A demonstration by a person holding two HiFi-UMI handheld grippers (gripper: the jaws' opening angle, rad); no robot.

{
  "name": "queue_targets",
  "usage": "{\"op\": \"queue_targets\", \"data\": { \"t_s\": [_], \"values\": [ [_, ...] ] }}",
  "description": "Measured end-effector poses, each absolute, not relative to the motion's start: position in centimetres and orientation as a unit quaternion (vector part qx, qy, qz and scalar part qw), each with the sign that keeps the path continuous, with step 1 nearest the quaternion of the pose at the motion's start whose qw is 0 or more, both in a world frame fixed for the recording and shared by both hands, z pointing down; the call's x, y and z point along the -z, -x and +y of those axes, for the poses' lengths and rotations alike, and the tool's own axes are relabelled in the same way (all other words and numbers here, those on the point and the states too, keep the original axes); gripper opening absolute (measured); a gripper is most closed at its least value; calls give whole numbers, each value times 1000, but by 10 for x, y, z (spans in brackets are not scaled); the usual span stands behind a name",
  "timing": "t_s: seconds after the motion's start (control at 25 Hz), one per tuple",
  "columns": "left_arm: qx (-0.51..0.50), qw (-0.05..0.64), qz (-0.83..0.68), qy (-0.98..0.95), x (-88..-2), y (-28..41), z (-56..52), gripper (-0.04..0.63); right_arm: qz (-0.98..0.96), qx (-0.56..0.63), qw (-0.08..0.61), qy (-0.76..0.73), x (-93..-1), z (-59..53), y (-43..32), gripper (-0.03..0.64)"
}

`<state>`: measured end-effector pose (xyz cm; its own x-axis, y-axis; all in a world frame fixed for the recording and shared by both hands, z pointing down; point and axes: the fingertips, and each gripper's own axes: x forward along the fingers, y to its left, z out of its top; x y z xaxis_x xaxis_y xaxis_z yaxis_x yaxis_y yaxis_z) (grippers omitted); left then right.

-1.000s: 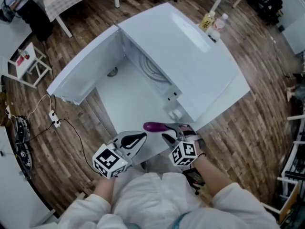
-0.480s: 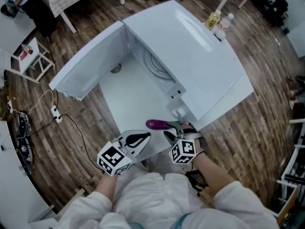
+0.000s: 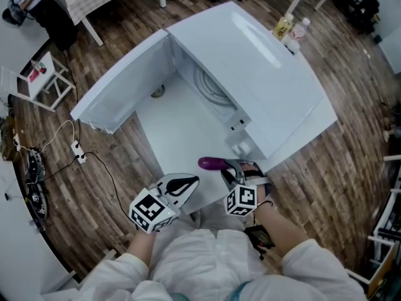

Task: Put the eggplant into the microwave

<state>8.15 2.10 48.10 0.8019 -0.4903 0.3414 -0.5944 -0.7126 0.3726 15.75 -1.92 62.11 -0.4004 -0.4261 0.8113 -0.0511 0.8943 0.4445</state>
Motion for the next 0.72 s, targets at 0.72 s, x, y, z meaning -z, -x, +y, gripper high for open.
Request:
{"op": "queue_targets", "data": {
  "t_s": [0.72],
  "values": [
    [-99,218,-251,-938,-468,1,14,2,-825,-206,405,-336,-582,-27,-83,179]
  ]
}}
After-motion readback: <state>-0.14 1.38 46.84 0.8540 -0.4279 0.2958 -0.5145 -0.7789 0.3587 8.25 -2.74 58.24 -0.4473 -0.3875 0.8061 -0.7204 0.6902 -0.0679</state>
